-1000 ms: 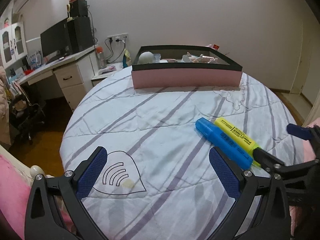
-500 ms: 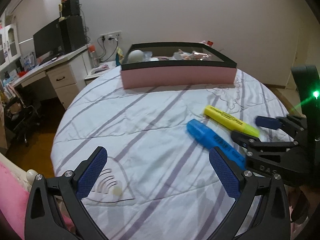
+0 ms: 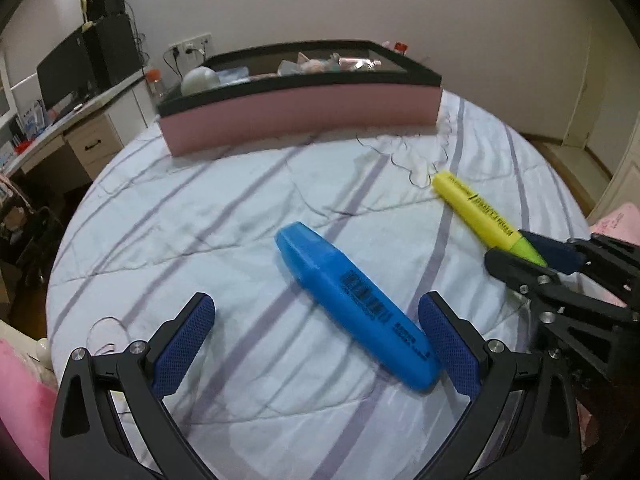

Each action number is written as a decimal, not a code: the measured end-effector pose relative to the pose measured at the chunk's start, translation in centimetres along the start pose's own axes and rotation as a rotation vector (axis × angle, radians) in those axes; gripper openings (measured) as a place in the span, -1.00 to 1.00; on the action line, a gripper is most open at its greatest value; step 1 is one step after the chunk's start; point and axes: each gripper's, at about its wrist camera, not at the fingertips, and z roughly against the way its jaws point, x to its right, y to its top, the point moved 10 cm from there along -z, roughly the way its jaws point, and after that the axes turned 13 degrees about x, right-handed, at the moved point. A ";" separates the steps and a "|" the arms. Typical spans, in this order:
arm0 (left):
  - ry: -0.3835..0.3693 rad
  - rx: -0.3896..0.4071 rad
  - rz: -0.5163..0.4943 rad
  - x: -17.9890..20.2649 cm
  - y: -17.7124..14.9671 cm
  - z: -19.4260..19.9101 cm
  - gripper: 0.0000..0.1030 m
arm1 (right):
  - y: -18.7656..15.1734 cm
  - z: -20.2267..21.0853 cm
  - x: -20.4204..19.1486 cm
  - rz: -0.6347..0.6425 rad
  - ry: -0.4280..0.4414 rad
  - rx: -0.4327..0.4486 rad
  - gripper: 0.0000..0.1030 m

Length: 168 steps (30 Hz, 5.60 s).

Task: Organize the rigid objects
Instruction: 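Grasp the blue highlighter with the left tool while the right tool grasps the yellow highlighter, then carry both highlighters into the pink box and open both tools to release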

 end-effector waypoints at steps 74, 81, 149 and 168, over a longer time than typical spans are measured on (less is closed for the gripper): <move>0.036 0.402 0.013 -5.0 9.9 11.8 -0.48 | 10.4 9.3 -6.8 -0.006 -0.034 0.412 -0.46; 0.068 0.536 -0.001 -5.7 13.3 16.8 -0.48 | 13.9 14.3 -7.8 0.012 -0.039 0.549 -0.46; 0.065 0.320 -0.133 -7.5 23.9 -10.9 -0.47 | 25.0 -10.6 -1.7 0.060 -0.089 0.371 -0.46; 0.109 0.219 -0.164 -9.1 21.1 -16.1 -0.25 | 20.9 -17.8 -1.3 0.050 -0.048 0.191 -0.46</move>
